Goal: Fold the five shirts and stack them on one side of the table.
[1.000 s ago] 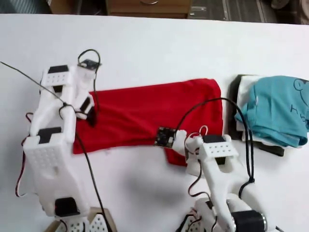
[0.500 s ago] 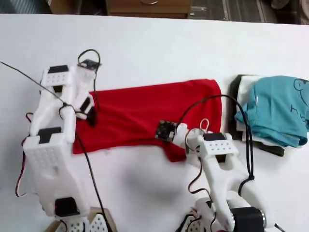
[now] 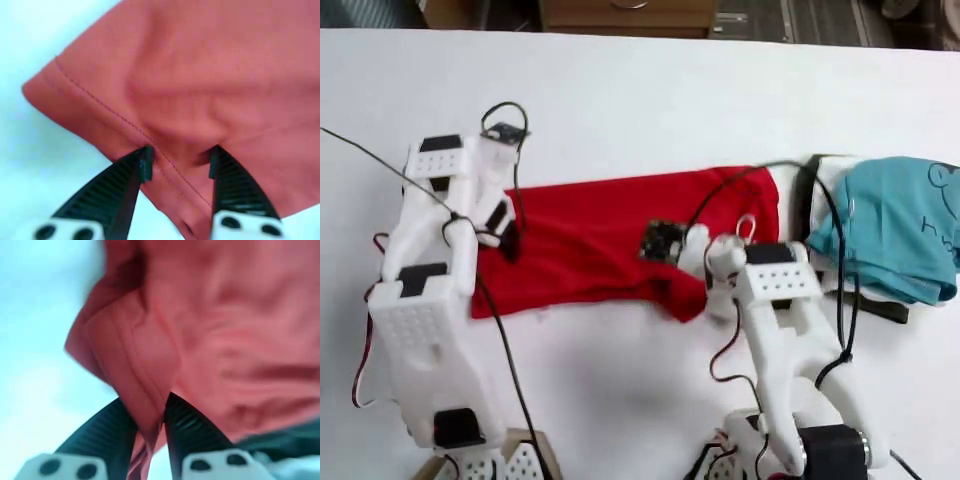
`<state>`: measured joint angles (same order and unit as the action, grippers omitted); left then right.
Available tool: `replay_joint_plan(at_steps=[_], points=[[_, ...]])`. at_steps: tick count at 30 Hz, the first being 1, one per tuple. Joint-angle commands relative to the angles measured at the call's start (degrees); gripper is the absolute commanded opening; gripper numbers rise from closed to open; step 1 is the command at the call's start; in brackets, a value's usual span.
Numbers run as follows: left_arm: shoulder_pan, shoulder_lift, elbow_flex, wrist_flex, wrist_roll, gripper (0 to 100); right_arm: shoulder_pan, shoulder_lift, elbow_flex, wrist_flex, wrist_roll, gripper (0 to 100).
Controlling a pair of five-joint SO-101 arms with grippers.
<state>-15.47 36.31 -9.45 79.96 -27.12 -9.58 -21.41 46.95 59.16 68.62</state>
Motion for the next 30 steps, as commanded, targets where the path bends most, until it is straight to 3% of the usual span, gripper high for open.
replay_joint_plan(at_steps=[1, 7, 23, 30], points=[[0.6, 1.2, -0.7, -1.7, 0.1, 22, -0.1, 0.3, -7.6, 0.7, 0.4, 2.0], [0.6, 1.2, -0.7, -1.7, 0.1, 22, -0.2, 1.3, -12.7, 0.4, 0.4, 2.0], [0.7, 1.2, -0.6, -1.7, 0.3, 22, -1.6, 24.1, -26.5, -13.4, 0.3, 2.0], [0.7, 1.2, -0.7, -1.7, 0.3, 22, -4.3, 28.1, -27.1, -12.1, 0.2, 4.2]])
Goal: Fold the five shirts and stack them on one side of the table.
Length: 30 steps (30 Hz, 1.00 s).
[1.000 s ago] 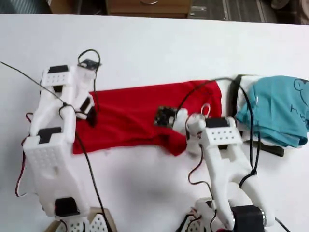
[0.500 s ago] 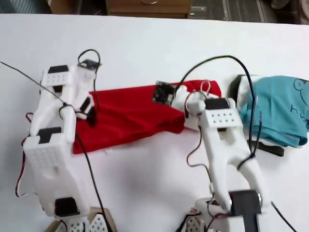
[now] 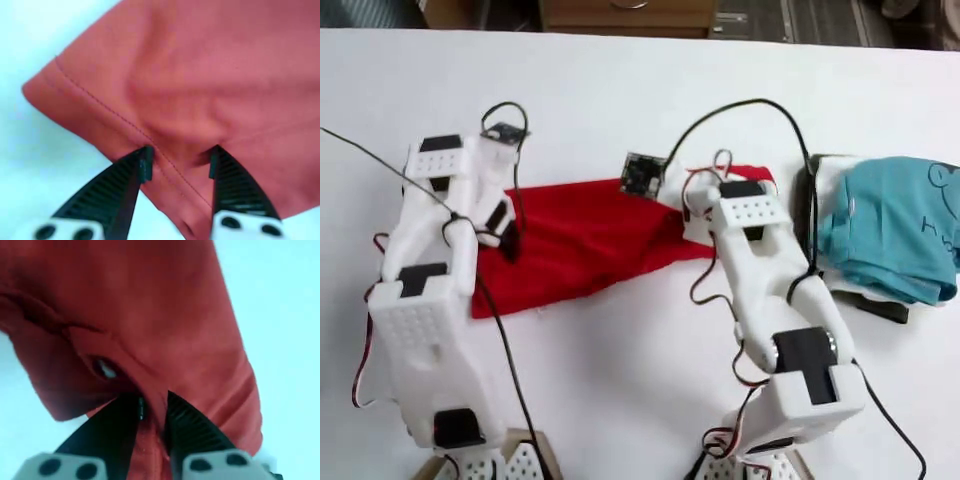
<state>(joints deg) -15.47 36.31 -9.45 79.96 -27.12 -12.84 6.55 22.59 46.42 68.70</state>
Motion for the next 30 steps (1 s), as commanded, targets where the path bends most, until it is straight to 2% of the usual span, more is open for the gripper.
replay_joint_plan(at_steps=[1, 5, 12, 22, 27, 30], points=[[0.7, 1.2, -0.7, -1.7, 0.3, 22, -1.1, 0.2, -2.7, 1.3, 0.0, 7.2], [0.7, 1.2, -0.7, -1.7, 0.2, 22, -1.3, 0.3, -2.7, 2.2, 0.1, 19.0], [0.7, 1.2, -0.7, -1.7, 0.2, 22, 0.0, 0.1, -5.4, -0.6, 0.1, 14.2], [0.7, 1.2, -0.7, -1.7, 0.2, 22, 3.7, -0.4, -10.0, 0.6, 0.1, 13.8], [0.7, 1.2, -0.7, -1.7, 0.2, 22, 1.0, -4.2, -9.7, 12.9, -0.2, 12.6], [0.6, 1.2, -0.6, -1.7, 0.1, 22, -1.1, -4.6, -9.1, 17.3, -0.3, 4.3]])
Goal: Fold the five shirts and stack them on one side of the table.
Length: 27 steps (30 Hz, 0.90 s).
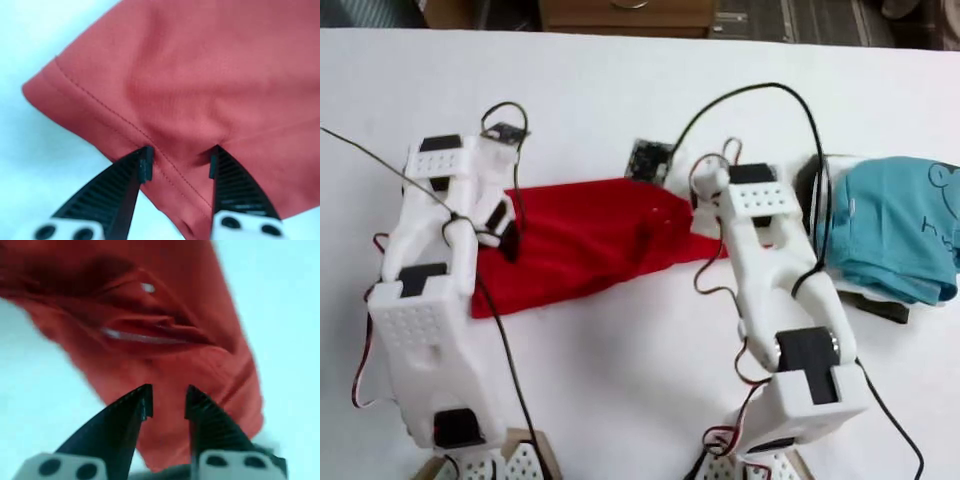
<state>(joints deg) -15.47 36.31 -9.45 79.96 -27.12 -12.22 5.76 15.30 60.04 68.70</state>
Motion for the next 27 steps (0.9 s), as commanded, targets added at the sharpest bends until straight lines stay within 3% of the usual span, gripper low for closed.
replay_joint_plan(at_steps=[1, 6, 12, 21, 27], points=[[0.7, 1.2, -0.6, -1.7, 0.0, 22, -2.6, -3.4, -1.1, 3.6, -0.3, 1.5], [0.7, 1.2, -0.7, -1.7, 0.0, 22, -6.5, 1.4, 0.4, -2.6, -0.6, 1.9], [0.7, 1.2, -0.6, -1.7, 0.2, 22, -8.6, 6.1, 0.4, -13.8, -9.7, 2.0], [0.7, 1.2, -0.7, -1.7, 0.2, 22, -10.9, 12.7, 0.4, -15.9, -10.7, 2.0], [0.7, 1.2, -0.7, -1.7, 0.1, 22, -7.3, 3.7, 0.7, -15.5, -10.8, 2.0]])
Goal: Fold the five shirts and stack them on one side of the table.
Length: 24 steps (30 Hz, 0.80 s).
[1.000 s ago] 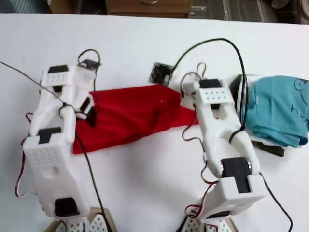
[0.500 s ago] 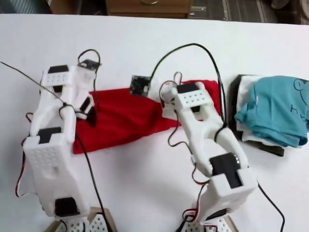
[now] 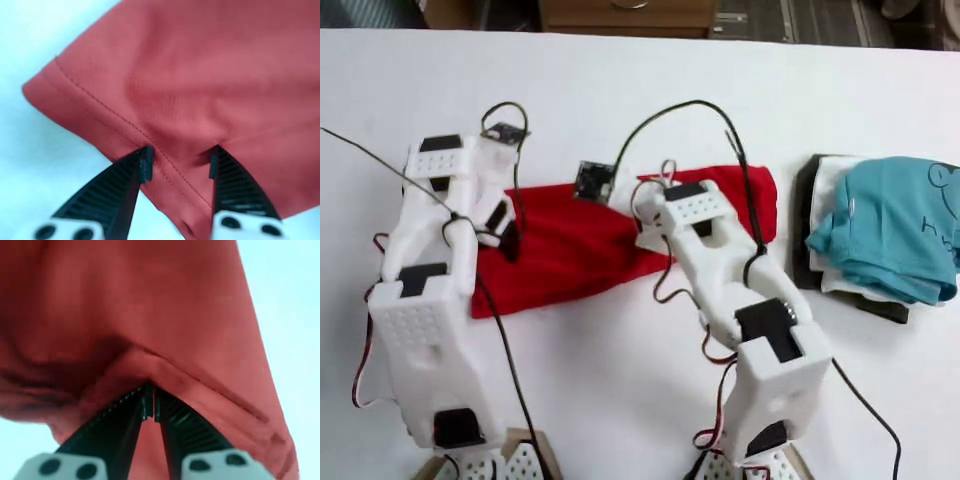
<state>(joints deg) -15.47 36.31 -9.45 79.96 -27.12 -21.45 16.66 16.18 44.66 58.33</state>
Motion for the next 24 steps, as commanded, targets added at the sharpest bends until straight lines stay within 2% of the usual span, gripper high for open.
replay_joint_plan(at_steps=[1, 7, 12, 18, 24], points=[[0.7, 1.2, -0.7, -1.7, 0.1, 22, 2.9, -9.3, -0.2, 0.8, -0.4, 2.0], [0.7, 1.2, -0.7, -1.7, 0.2, 22, 11.9, -19.6, 0.0, 5.8, -0.1, 2.0], [0.7, 1.2, -0.7, -1.7, 0.2, 22, 19.1, -18.7, 3.4, 5.4, 0.1, 2.0], [0.7, 1.2, -0.7, -1.7, 0.2, 22, 22.2, -14.6, 5.3, 5.3, 6.2, 2.0], [0.7, 1.2, -0.6, -1.7, 0.2, 22, 24.9, -9.8, 5.2, 5.3, 6.9, 2.0]])
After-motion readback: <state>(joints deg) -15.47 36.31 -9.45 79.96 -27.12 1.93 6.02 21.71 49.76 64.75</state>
